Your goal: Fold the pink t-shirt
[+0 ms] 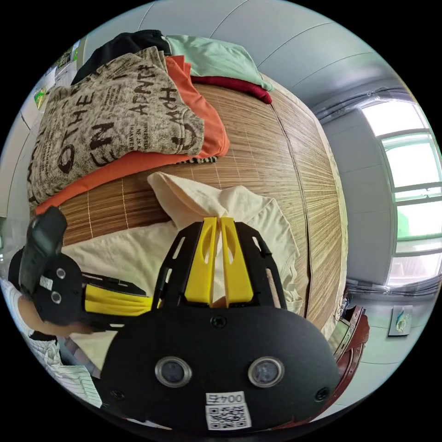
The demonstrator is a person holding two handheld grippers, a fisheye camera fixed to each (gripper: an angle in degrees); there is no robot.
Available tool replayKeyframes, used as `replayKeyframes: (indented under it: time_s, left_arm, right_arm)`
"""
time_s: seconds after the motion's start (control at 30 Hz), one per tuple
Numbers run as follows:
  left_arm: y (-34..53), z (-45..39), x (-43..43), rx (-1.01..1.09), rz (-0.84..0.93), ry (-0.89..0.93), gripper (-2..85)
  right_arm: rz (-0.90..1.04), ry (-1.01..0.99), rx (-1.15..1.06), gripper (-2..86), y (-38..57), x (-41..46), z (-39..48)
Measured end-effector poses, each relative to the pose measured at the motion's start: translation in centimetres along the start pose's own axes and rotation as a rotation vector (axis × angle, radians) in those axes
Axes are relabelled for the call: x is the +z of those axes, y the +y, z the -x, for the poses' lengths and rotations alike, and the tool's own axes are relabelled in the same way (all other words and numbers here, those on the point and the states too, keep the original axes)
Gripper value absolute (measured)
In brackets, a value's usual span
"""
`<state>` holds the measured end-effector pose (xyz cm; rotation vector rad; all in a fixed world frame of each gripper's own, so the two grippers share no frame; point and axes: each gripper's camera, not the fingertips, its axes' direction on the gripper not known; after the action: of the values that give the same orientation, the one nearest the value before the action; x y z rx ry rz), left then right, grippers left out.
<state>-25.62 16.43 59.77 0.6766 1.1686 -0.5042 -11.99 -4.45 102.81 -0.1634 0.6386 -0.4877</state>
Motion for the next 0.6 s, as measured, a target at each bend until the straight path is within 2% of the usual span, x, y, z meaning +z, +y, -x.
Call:
replayKeyframes:
  time_s: [0.27,0.37,0.5,0.6]
  left_arm:
    - [1.0,0.2,-4.8,0.077,-0.210,0.156,0.1]
    - [1.2,0.3,-4.6,0.040,-0.208,0.065,0.1]
    - [1.4,0.9,-4.5,-0.063,-0.198,-0.169,0.1]
    - [1.3,1.3,-3.9,-0.088,-0.162,-0.199,0.1]
  right_arm:
    - [-0.047,0.094,0.023,0.3,7.1,-0.2,-6.6]
    - [-0.031,0.079,0.063,1.2,10.0,1.8,-8.8]
    - [0.068,0.019,0.109,3.2,12.5,6.4,-9.4]
    - [0.109,-0.010,0.208,5.9,14.7,8.6,-10.0]
